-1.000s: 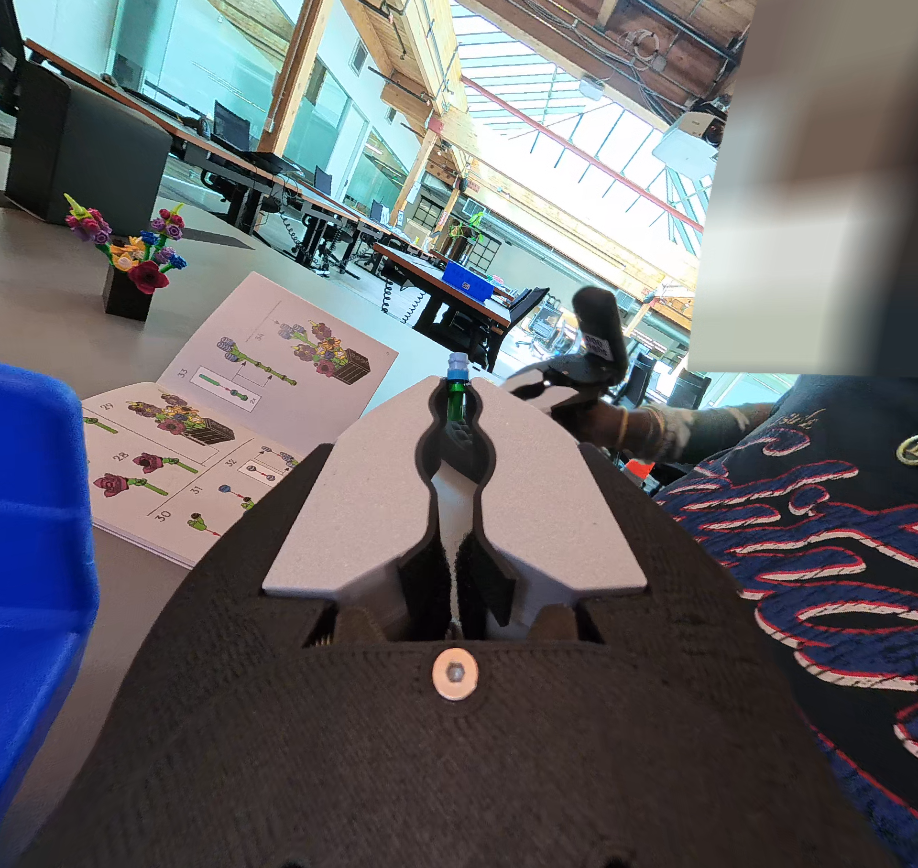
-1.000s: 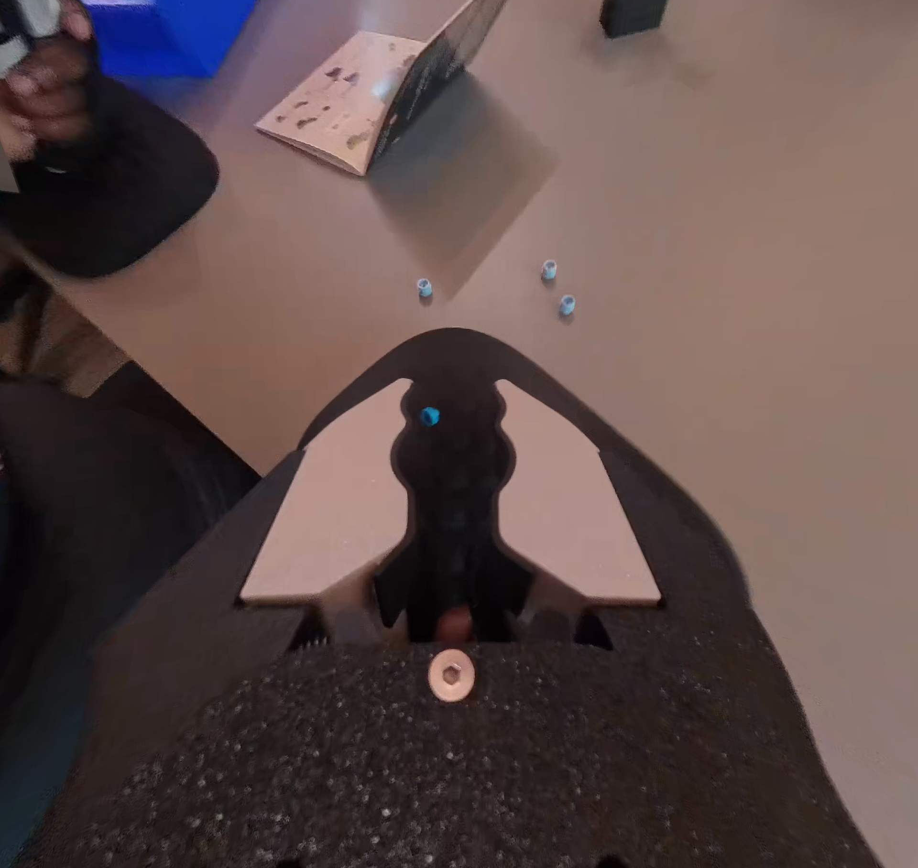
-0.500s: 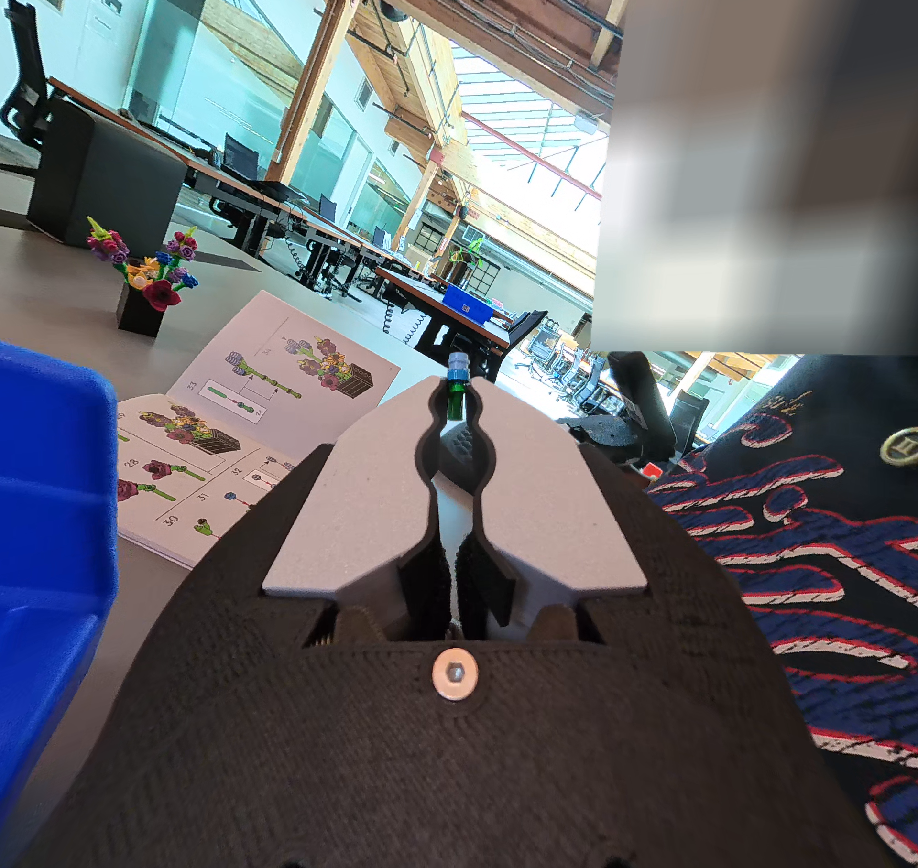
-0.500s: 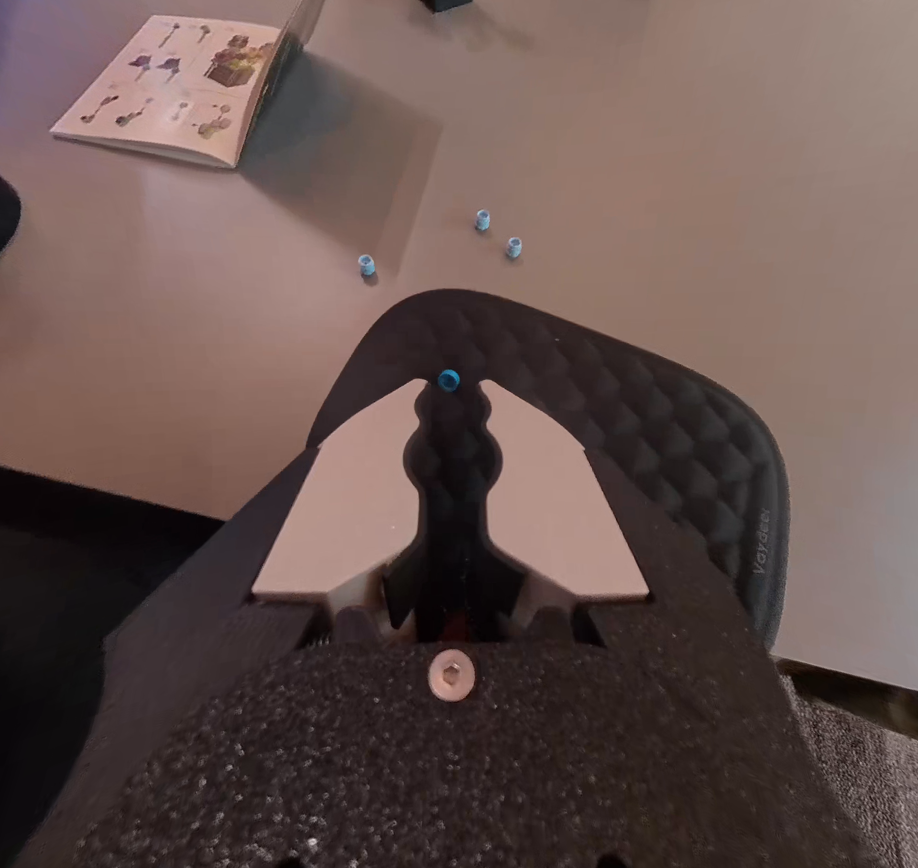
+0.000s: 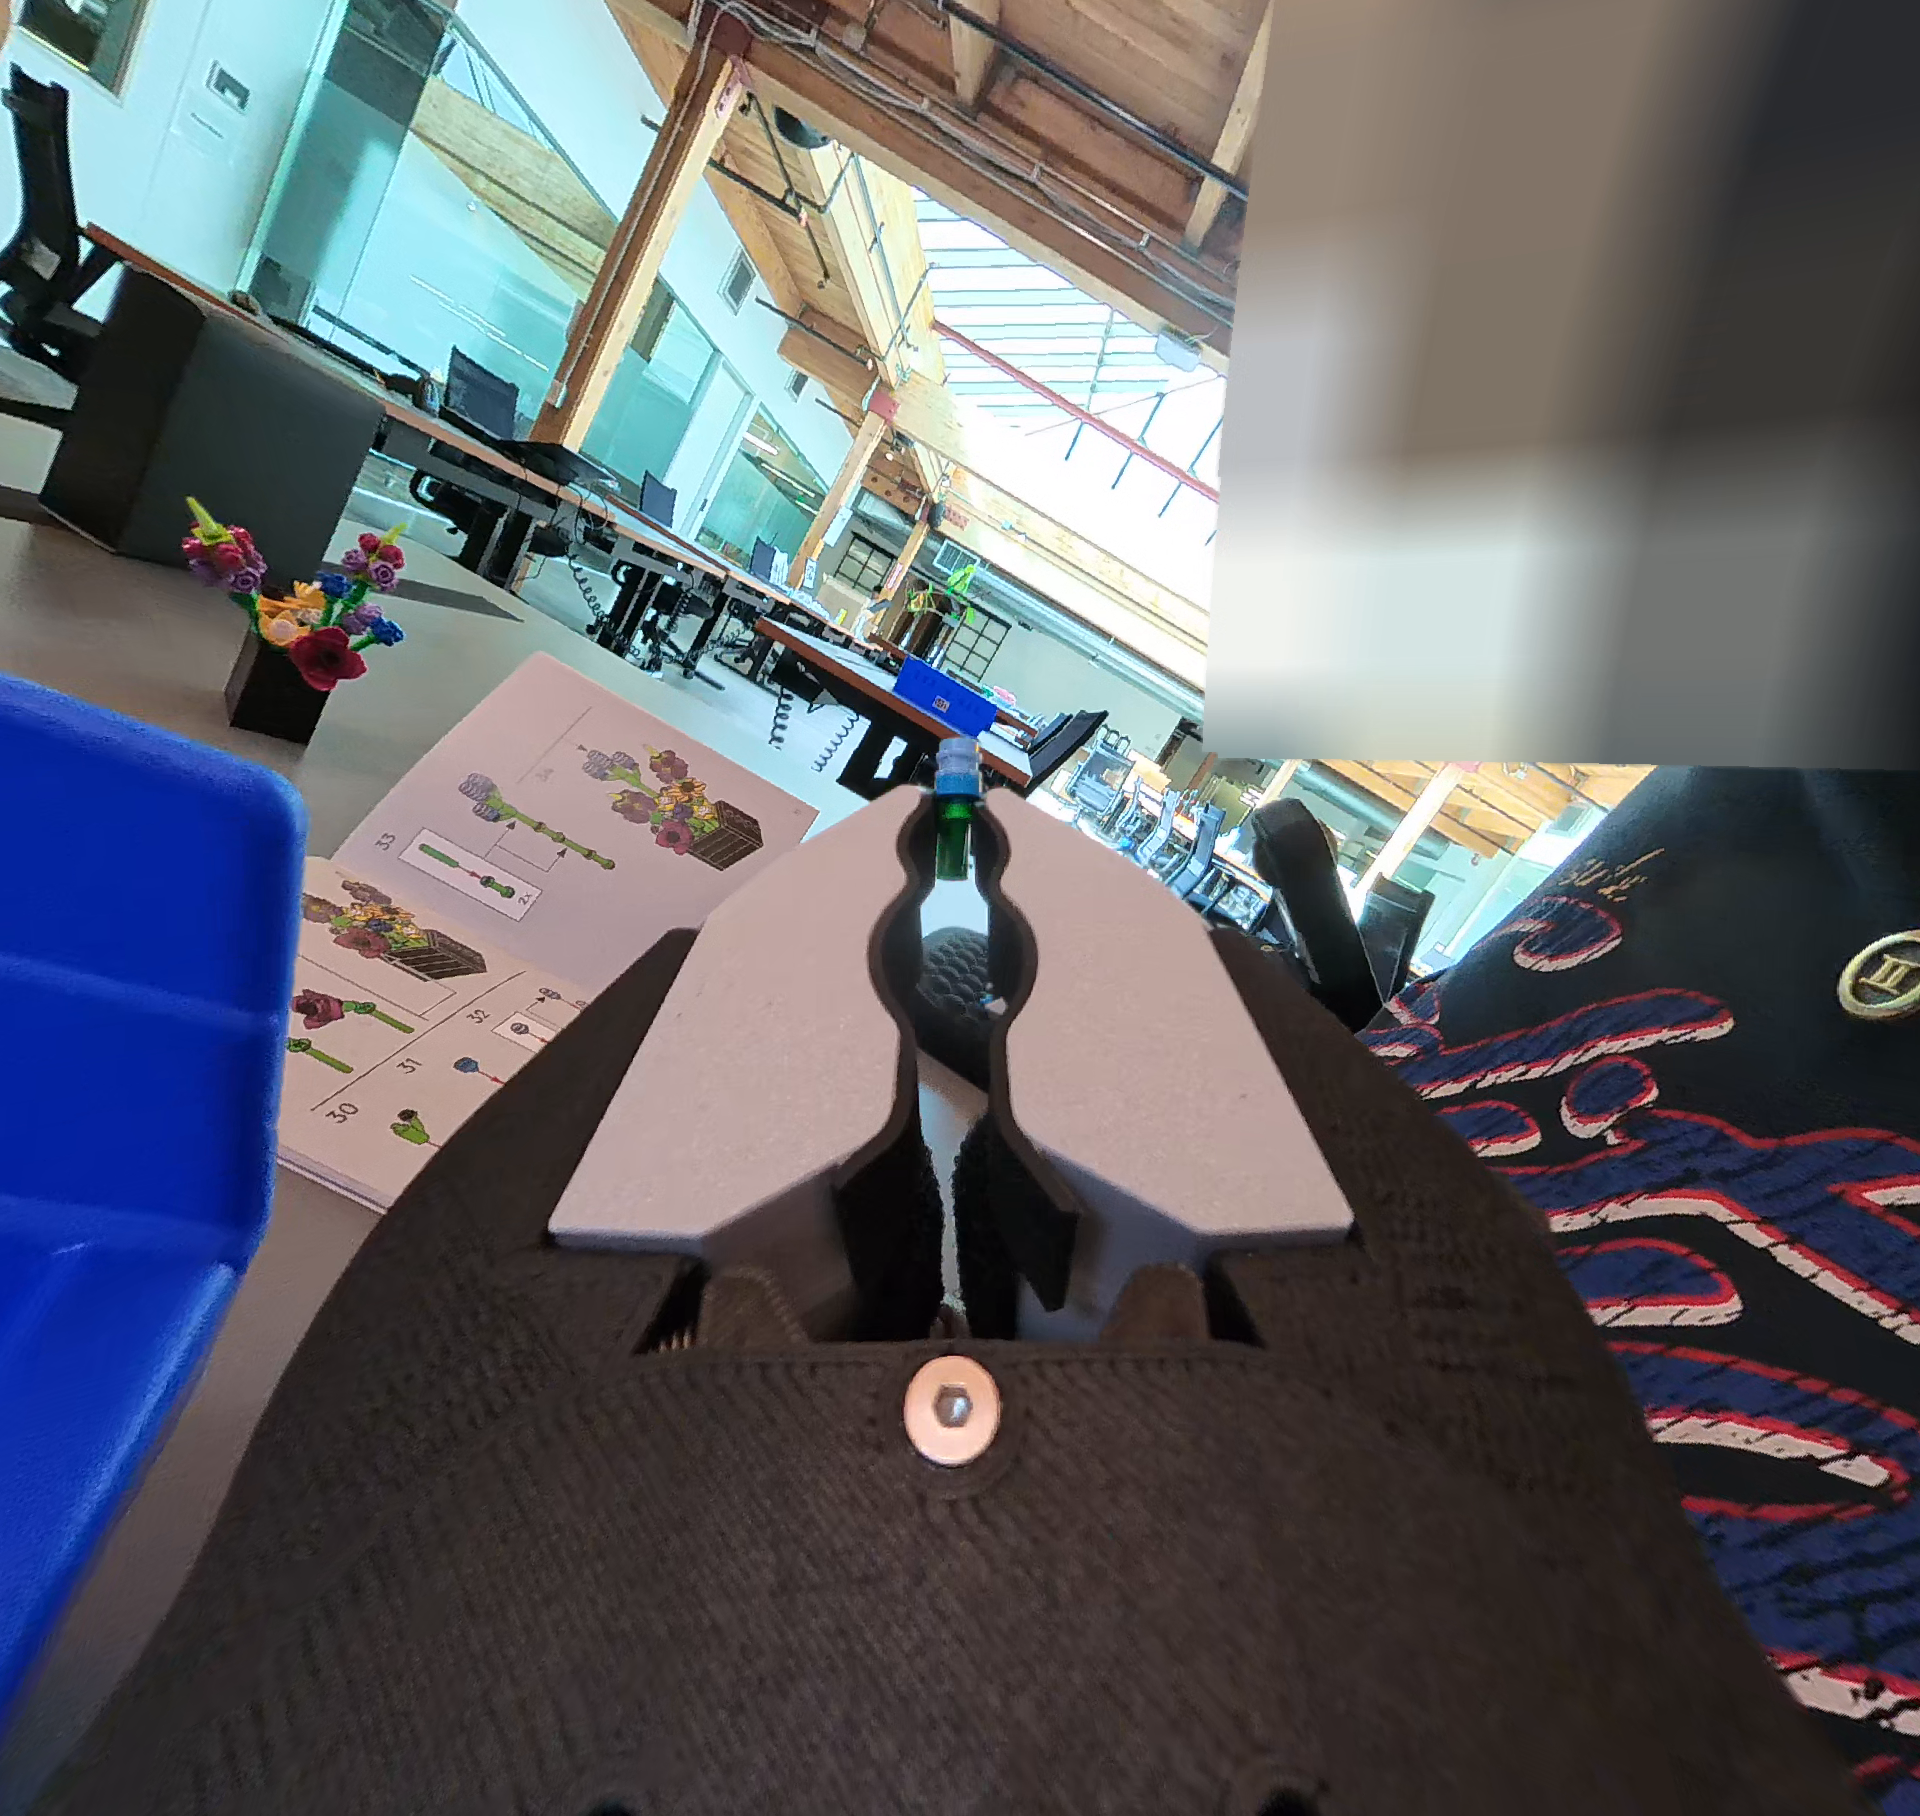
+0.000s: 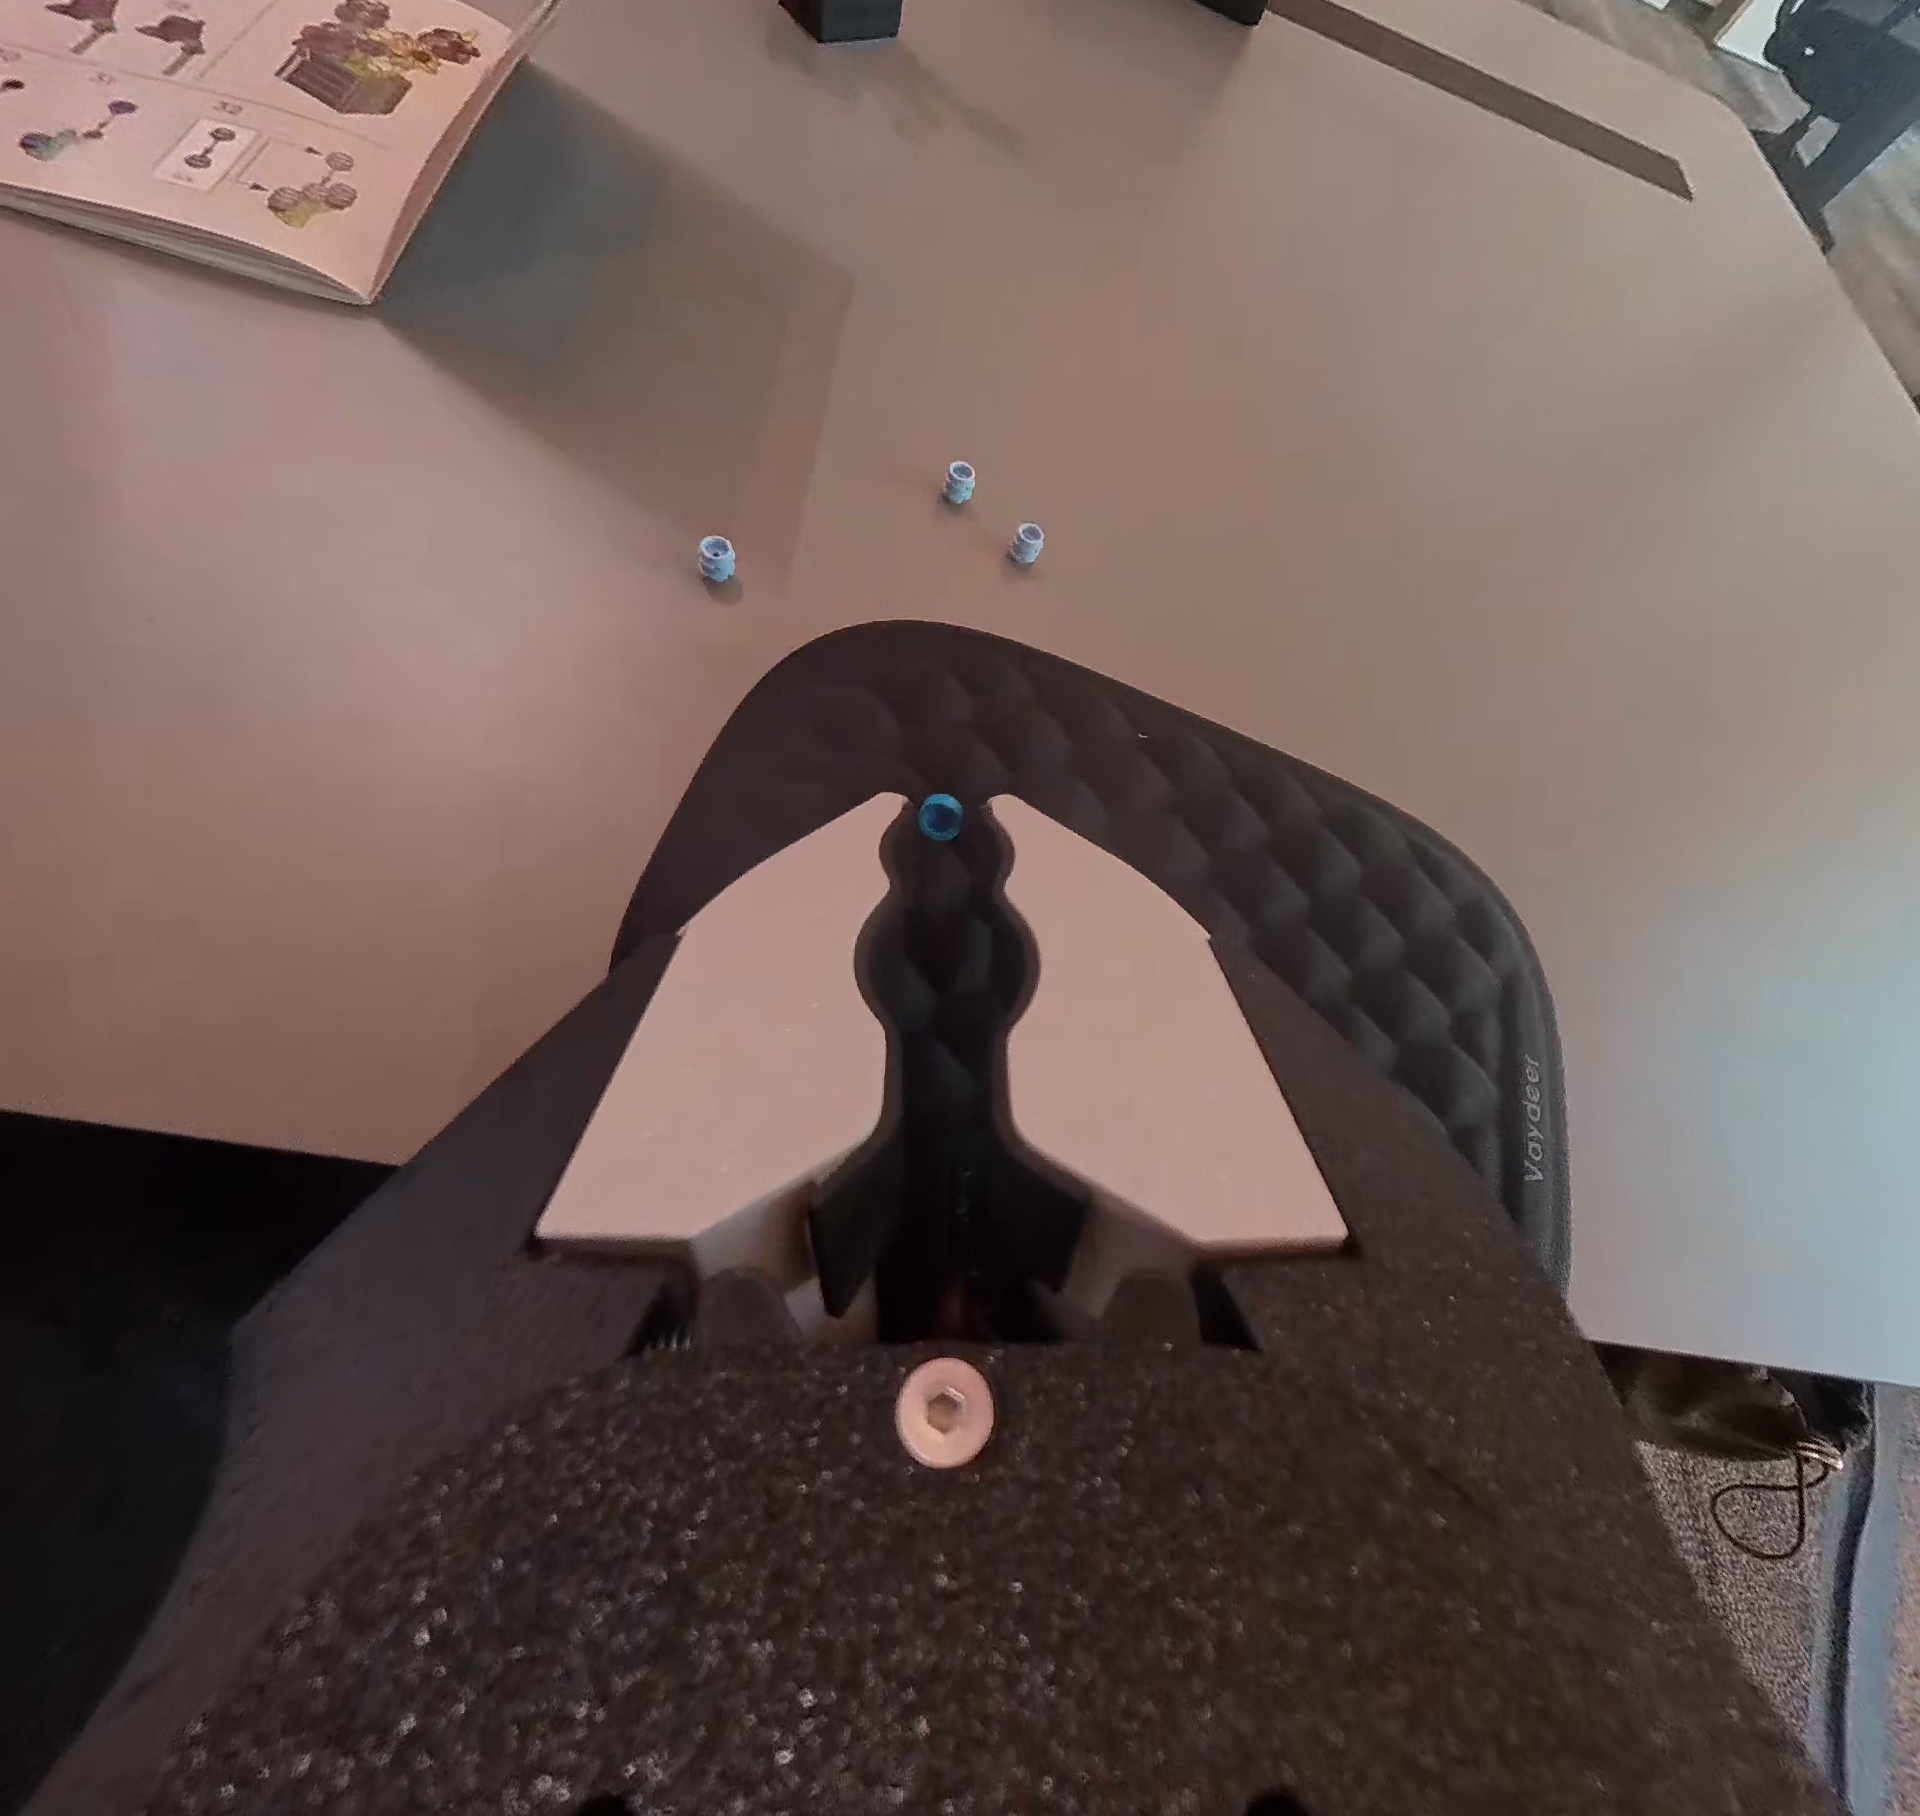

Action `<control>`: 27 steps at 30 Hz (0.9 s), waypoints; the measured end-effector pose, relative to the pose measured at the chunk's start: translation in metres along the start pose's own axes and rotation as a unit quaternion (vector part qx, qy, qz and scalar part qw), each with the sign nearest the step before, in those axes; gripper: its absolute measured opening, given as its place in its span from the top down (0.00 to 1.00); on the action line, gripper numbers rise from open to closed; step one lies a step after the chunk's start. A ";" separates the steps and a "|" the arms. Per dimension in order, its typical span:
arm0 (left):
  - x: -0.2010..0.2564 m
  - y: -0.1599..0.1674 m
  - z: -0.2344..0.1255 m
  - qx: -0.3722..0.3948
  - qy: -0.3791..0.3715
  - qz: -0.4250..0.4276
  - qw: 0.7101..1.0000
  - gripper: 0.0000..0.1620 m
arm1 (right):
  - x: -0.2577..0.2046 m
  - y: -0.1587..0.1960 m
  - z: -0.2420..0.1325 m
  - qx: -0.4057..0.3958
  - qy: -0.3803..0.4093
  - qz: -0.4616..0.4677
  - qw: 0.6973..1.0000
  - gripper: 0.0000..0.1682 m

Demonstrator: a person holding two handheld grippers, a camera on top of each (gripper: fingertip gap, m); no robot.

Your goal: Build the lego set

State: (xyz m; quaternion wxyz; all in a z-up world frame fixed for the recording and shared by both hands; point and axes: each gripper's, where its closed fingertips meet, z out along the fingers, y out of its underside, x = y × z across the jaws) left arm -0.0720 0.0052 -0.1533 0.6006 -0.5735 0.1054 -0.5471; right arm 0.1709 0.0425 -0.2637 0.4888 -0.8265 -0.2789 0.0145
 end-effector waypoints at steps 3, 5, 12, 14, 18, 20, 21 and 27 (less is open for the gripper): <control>0.001 -0.001 -0.001 0.004 0.002 0.000 1.000 0.96 | 0.000 0.001 0.000 -0.003 -0.002 -0.004 1.000 0.95; 0.001 -0.001 -0.001 0.003 0.001 0.001 1.000 0.96 | 0.000 0.001 0.000 -0.008 -0.006 -0.005 1.000 0.95; 0.002 0.001 0.000 -0.003 0.005 0.001 1.000 0.96 | -0.005 -0.017 -0.002 0.032 -0.098 -0.048 0.994 0.95; 0.002 0.003 0.001 -0.010 0.007 0.004 1.000 0.96 | -0.013 -0.043 -0.007 0.084 -0.199 -0.041 0.976 0.95; 0.007 0.009 0.004 -0.031 0.018 0.010 0.999 0.96 | -0.056 -0.093 -0.025 0.130 -0.470 -0.019 0.873 0.96; 0.009 0.013 0.006 -0.048 0.026 0.009 0.998 0.96 | -0.086 -0.108 -0.029 0.126 -0.561 -0.047 0.817 0.95; 0.009 0.015 0.007 -0.057 0.027 0.007 0.998 0.96 | -0.101 -0.116 -0.030 0.128 -0.594 -0.060 0.792 0.95; 0.017 0.029 0.013 -0.111 0.042 0.023 0.993 0.96 | -0.161 -0.141 -0.041 0.116 -0.726 -0.060 0.675 0.95</control>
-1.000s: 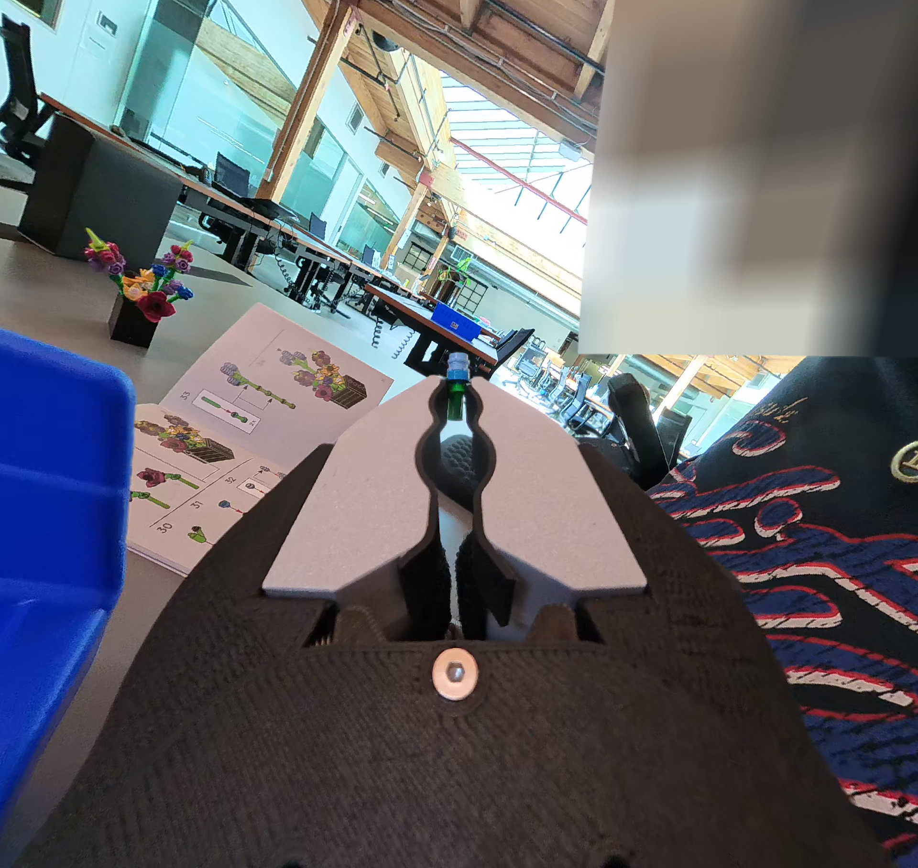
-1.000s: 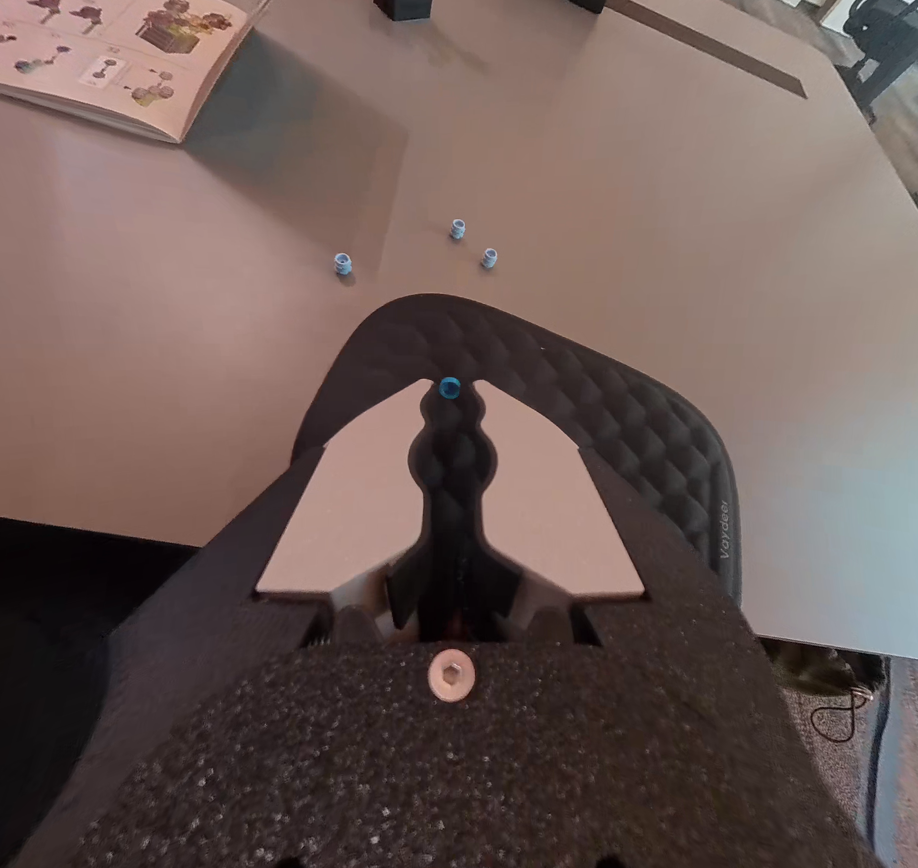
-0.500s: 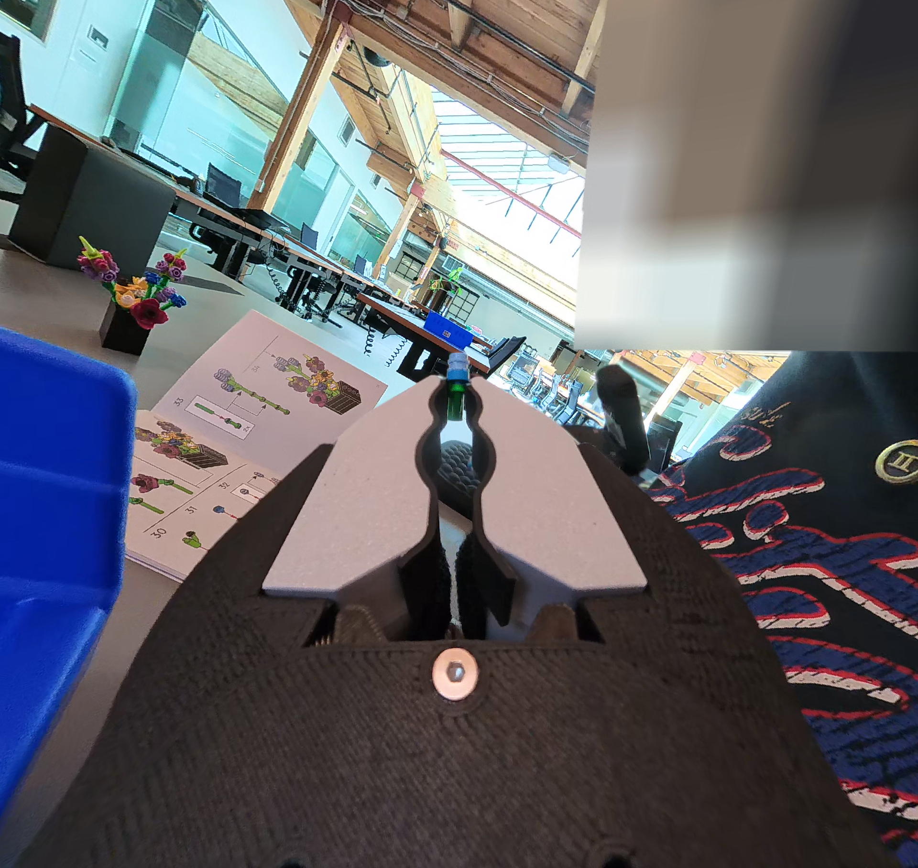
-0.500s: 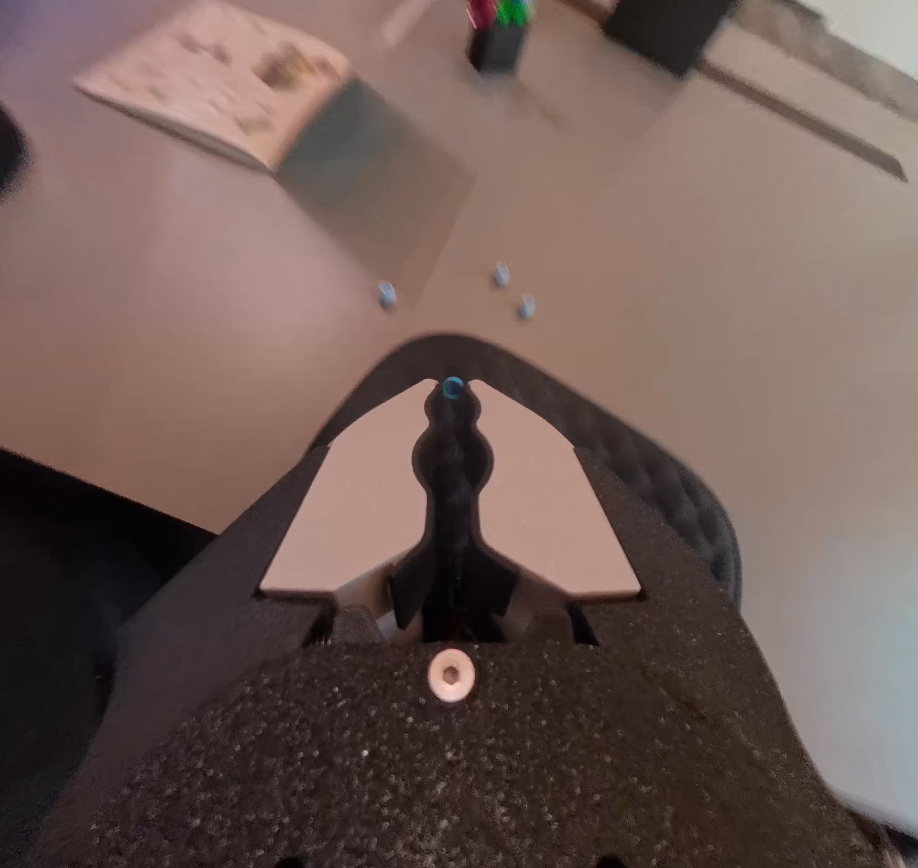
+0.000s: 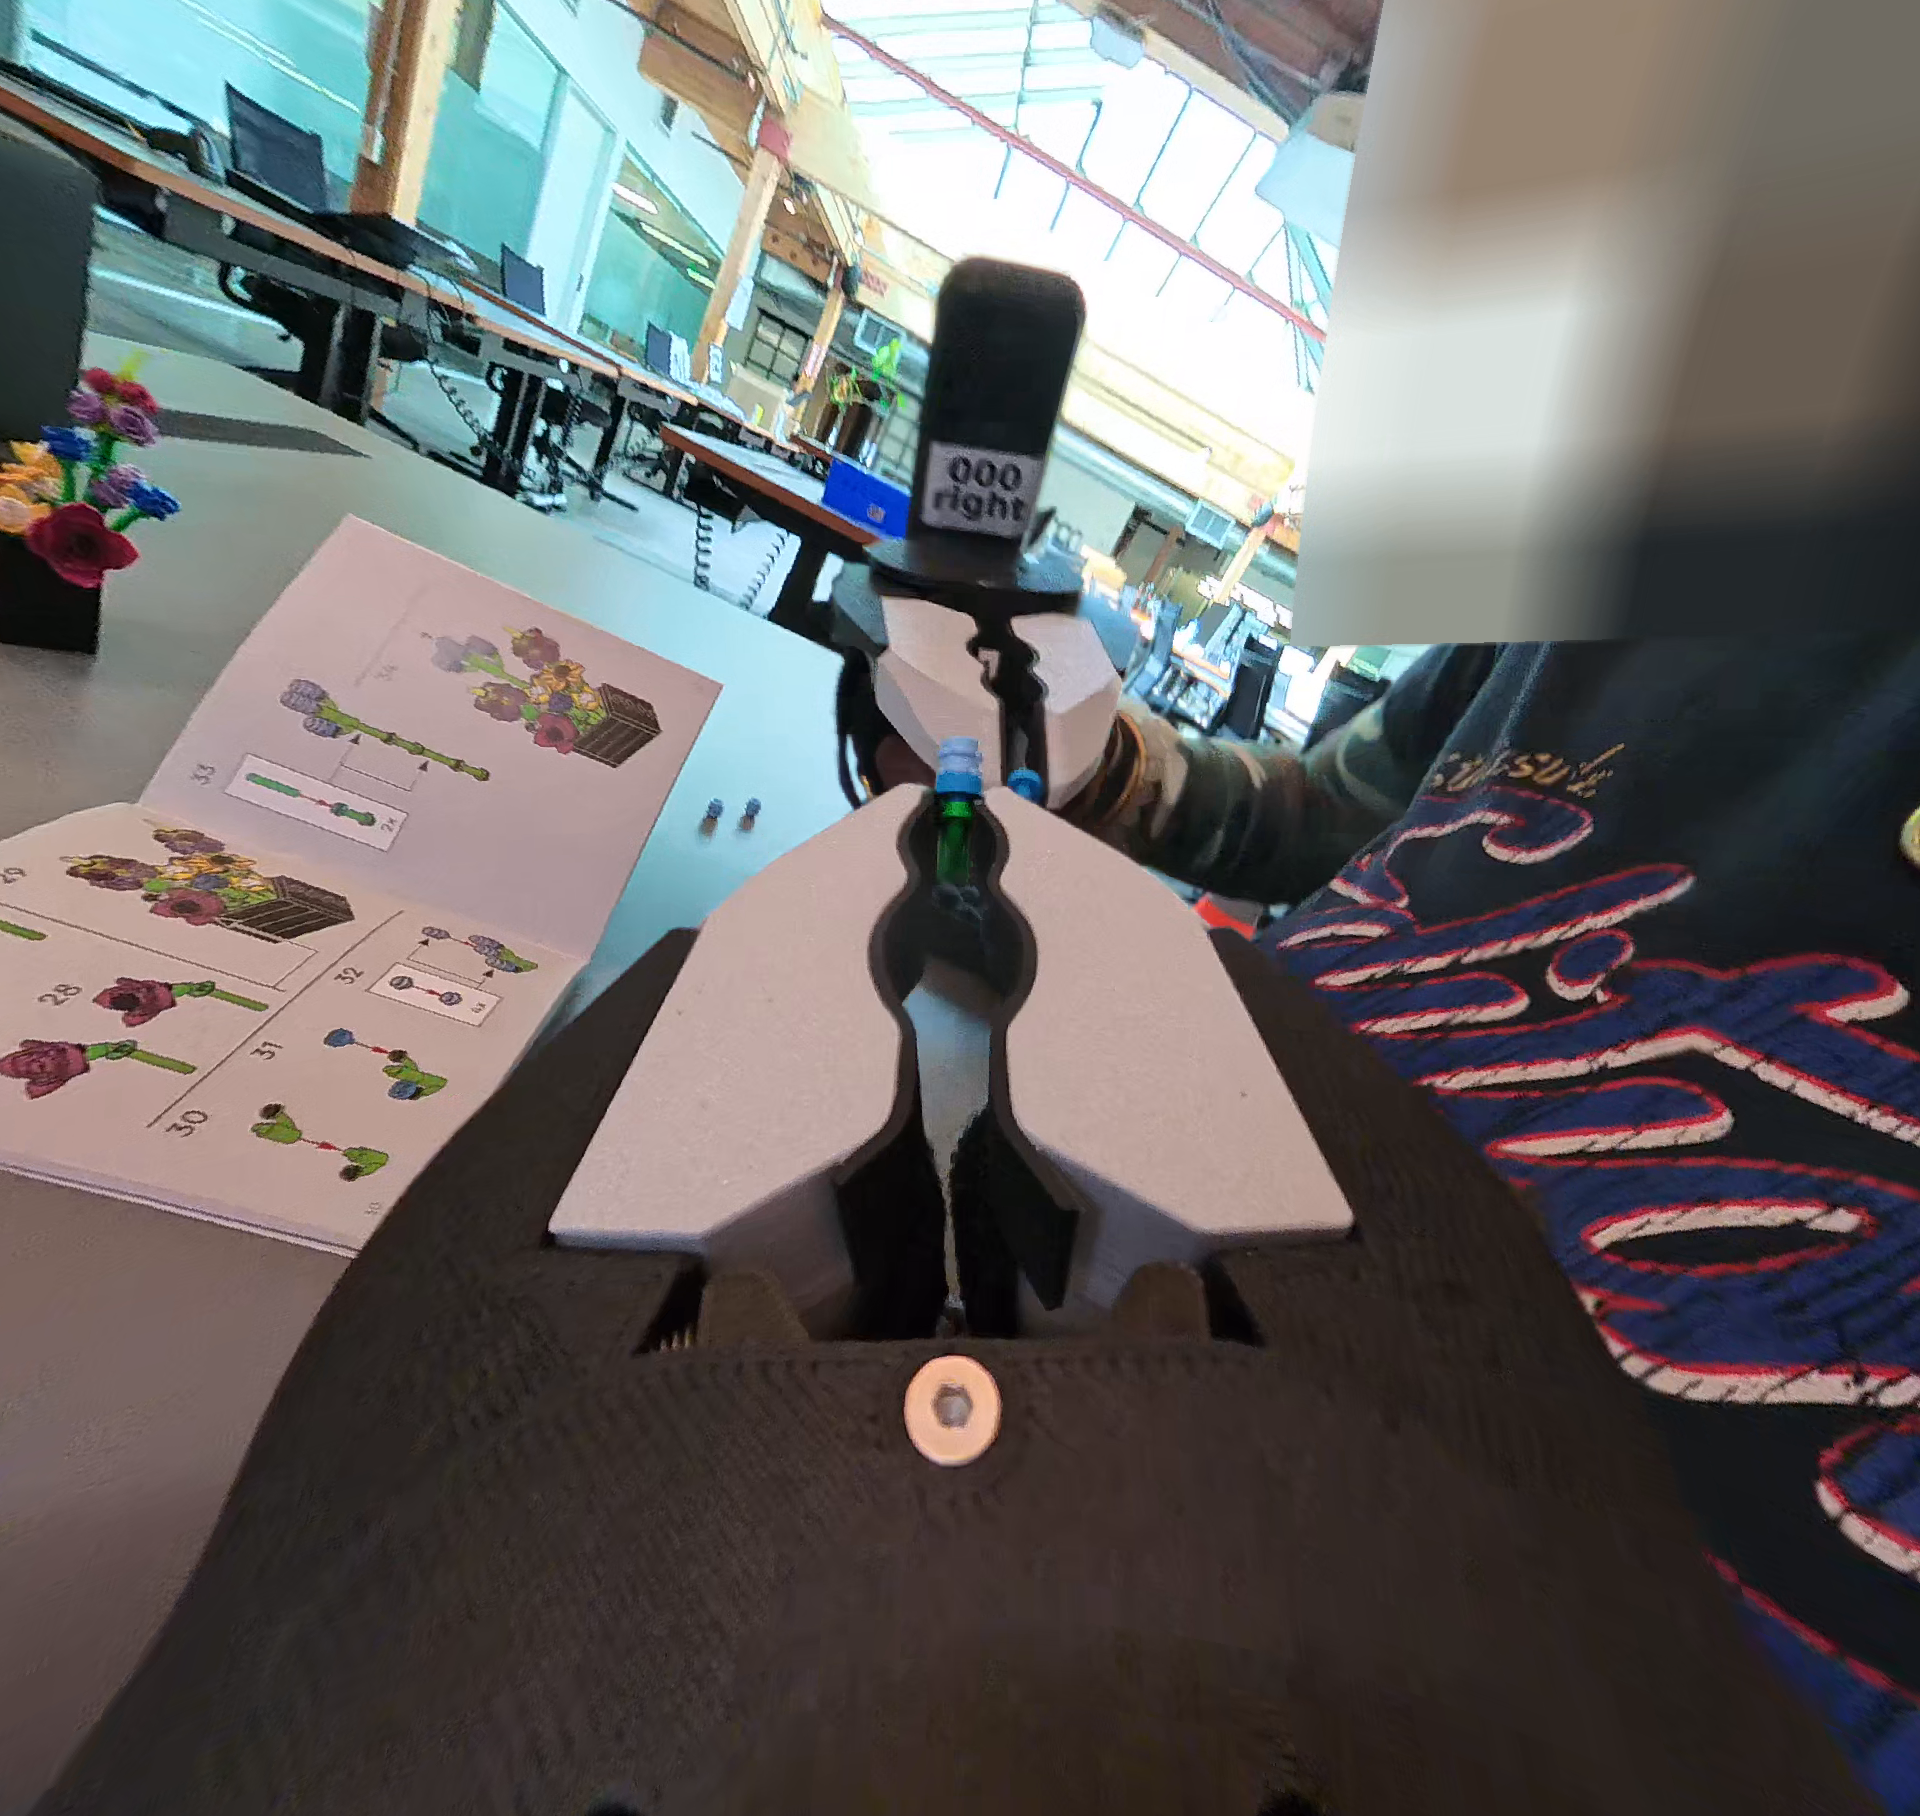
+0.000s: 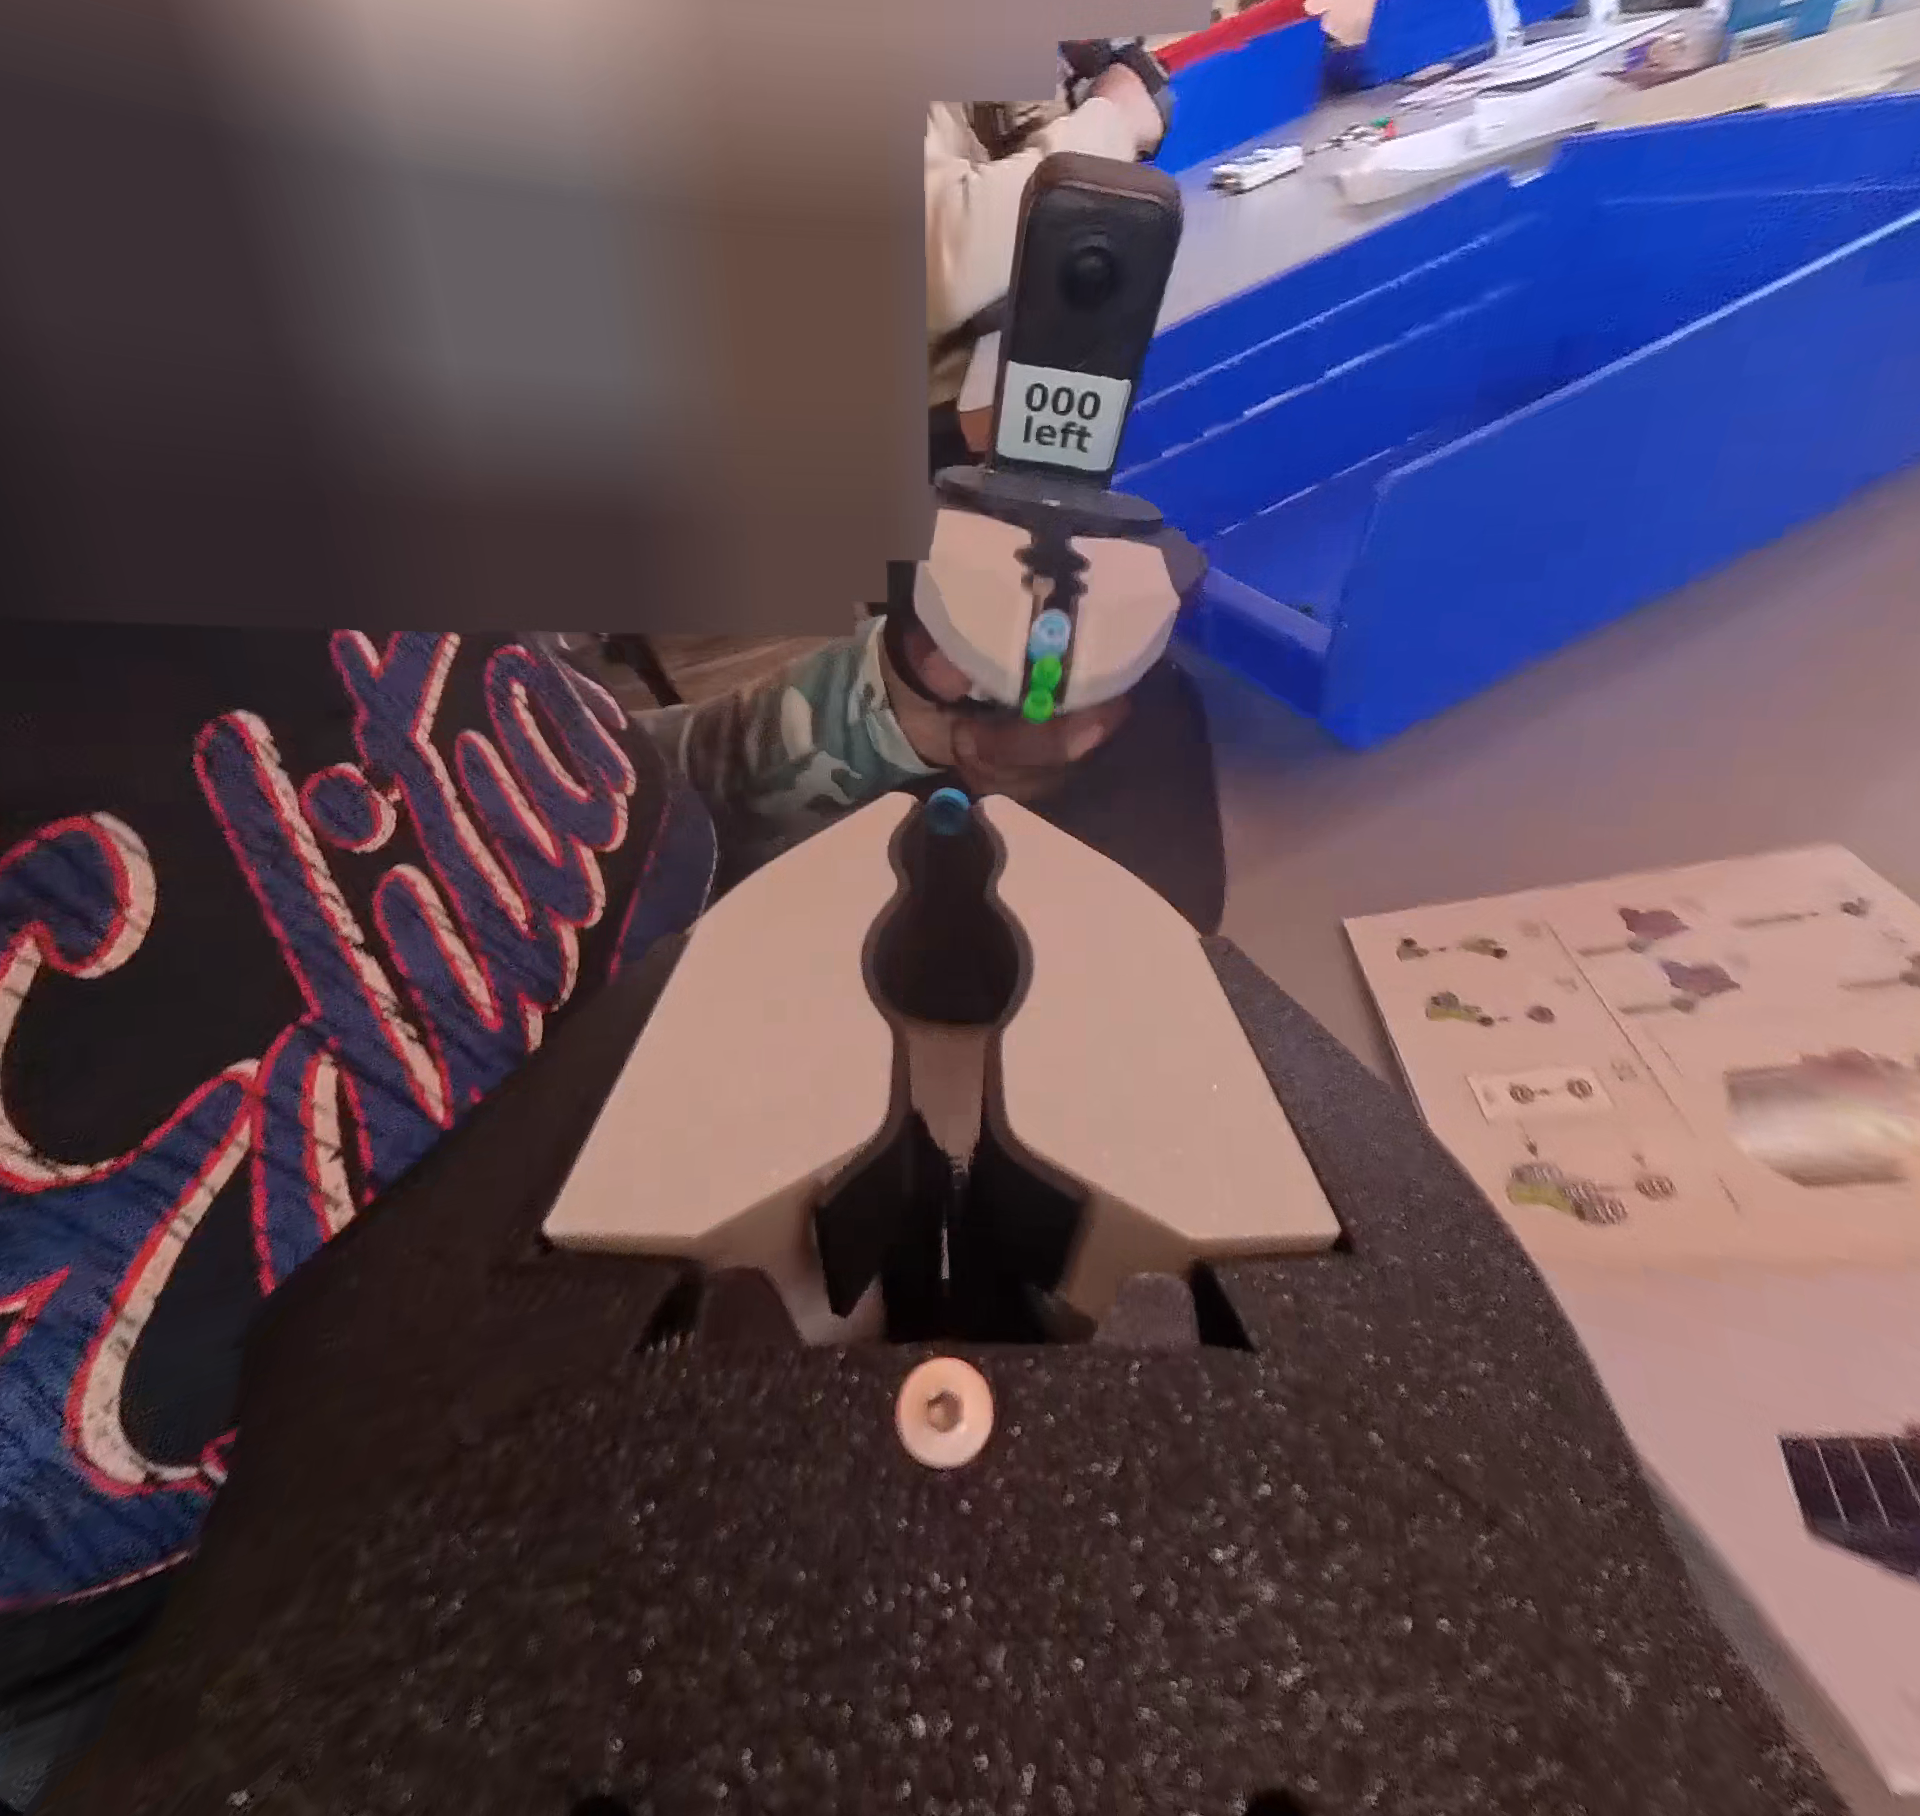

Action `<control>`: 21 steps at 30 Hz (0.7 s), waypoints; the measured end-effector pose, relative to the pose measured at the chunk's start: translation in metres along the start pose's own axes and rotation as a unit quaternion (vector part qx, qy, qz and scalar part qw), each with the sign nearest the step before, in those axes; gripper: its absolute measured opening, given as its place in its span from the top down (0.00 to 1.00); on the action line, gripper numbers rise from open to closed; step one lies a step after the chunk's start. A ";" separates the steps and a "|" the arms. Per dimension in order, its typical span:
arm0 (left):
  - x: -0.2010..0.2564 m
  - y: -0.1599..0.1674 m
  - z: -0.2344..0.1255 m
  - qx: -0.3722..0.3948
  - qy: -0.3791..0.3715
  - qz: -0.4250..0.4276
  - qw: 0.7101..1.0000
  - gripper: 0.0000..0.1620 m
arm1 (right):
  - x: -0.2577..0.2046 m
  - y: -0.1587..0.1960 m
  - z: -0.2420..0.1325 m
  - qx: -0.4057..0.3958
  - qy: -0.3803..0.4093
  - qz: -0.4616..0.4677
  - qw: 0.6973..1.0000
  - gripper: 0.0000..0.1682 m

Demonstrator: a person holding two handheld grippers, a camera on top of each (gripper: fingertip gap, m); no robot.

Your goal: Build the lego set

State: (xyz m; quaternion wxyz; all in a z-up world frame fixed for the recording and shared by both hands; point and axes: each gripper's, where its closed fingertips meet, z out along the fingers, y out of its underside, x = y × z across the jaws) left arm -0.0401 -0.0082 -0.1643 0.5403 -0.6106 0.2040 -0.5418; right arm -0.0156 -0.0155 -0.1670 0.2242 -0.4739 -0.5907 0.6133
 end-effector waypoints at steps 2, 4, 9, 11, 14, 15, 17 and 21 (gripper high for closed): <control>0.003 0.008 0.004 -0.032 0.005 0.008 0.999 0.96 | -0.001 0.001 0.001 -0.008 -0.018 0.006 1.000 0.96; 0.007 0.018 0.010 -0.072 0.010 0.018 0.997 0.96 | 0.000 0.008 -0.003 -0.029 -0.013 -0.001 0.999 0.96; 0.016 0.047 0.018 -0.180 0.027 0.015 0.983 0.96 | -0.007 0.030 -0.007 -0.066 -0.022 0.013 0.997 0.96; 0.016 0.053 0.018 -0.201 0.027 0.010 0.979 0.96 | -0.009 0.035 -0.006 -0.067 -0.025 0.018 0.997 0.96; 0.015 0.055 0.019 -0.207 0.026 0.001 0.978 0.96 | -0.010 0.041 -0.004 -0.063 -0.025 0.021 0.997 0.96; 0.014 0.056 0.019 -0.209 0.026 -0.002 0.978 0.96 | -0.010 0.042 -0.003 -0.061 -0.024 0.023 0.998 0.96; 0.014 0.057 0.019 -0.213 0.027 -0.004 0.977 0.96 | -0.008 0.044 -0.003 -0.058 -0.021 0.026 0.998 0.96; 0.014 0.059 0.020 -0.219 0.026 -0.005 0.975 0.96 | -0.008 0.046 -0.004 -0.055 -0.024 0.030 0.998 0.96</control>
